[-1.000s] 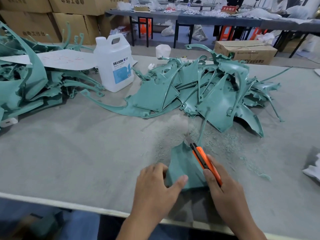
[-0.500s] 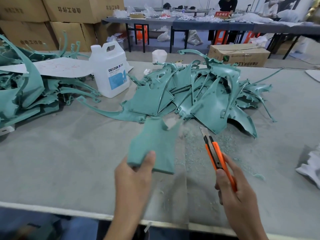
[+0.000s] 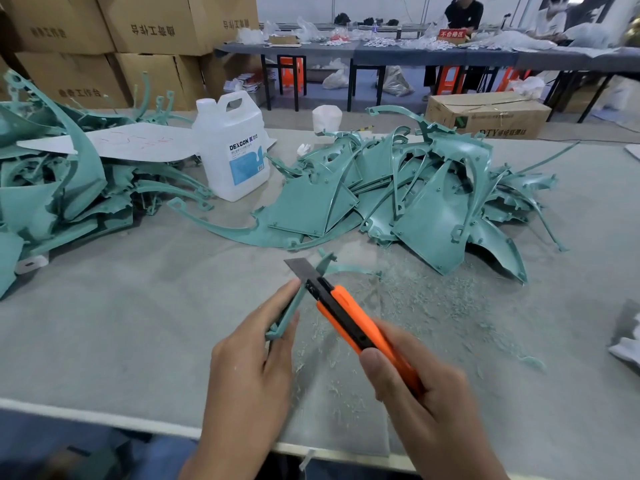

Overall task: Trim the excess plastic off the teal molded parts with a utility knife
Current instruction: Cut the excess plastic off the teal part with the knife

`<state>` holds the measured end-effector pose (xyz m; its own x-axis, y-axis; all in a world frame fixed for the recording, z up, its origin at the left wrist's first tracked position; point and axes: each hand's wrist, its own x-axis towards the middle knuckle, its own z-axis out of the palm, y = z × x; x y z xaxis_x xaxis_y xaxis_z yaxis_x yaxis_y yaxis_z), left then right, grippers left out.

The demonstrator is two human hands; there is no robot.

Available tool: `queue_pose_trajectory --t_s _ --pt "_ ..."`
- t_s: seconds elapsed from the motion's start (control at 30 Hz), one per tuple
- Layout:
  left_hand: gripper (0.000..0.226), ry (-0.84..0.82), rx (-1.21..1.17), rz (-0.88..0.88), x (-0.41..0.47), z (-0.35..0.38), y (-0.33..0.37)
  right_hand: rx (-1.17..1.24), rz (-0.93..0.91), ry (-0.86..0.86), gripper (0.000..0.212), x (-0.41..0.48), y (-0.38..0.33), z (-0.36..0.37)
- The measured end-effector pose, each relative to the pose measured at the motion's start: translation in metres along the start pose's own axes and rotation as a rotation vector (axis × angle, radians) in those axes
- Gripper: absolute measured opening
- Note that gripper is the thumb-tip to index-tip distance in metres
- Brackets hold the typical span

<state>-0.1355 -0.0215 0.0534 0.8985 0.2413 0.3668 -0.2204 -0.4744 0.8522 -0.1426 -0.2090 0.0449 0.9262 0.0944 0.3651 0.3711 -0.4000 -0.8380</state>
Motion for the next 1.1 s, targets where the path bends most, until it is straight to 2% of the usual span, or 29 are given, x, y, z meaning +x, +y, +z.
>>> queue_pose_trajectory --t_s 0.07,0.17,0.27,0.4,0.53,0.67,0.77,0.87,0.97,1.1 --pt "0.042 0.017 0.002 0.005 -0.002 -0.002 -0.002 -0.073 0.014 0.019 0.027 0.008 0.004 -0.005" --pt "0.036 -0.029 -0.024 -0.007 -0.006 -0.001 -0.005 -0.172 0.024 0.052 0.03 0.019 0.007 -0.014" --pt "0.034 -0.001 -0.048 -0.037 -0.005 0.0 -0.002 -0.139 -0.004 0.065 0.026 0.015 0.003 -0.017" --pt "0.034 0.03 -0.034 -0.061 -0.006 -0.003 -0.005 -0.125 -0.033 -0.029 0.026 0.008 0.005 -0.014" --pt "0.033 -0.006 -0.038 -0.057 -0.008 -0.001 -0.005 -0.232 0.044 0.016 0.028 0.023 0.018 -0.017" --pt "0.022 0.078 -0.047 -0.062 -0.008 -0.001 -0.004 -0.276 0.057 0.054 0.032 0.033 0.023 -0.015" --pt "0.026 0.094 -0.105 -0.036 -0.005 -0.008 0.0 -0.179 0.141 0.159 0.02 0.038 0.027 -0.018" --pt "0.026 0.01 -0.26 -0.072 -0.001 -0.009 0.005 0.019 0.142 0.21 0.016 0.039 0.015 -0.017" --pt "0.02 -0.073 -0.345 -0.074 0.0 0.0 0.01 0.235 0.14 0.13 0.014 0.042 0.002 -0.008" --pt "0.028 -0.127 -0.49 -0.109 -0.001 0.01 0.009 0.385 0.162 0.092 0.017 0.044 -0.004 0.0"
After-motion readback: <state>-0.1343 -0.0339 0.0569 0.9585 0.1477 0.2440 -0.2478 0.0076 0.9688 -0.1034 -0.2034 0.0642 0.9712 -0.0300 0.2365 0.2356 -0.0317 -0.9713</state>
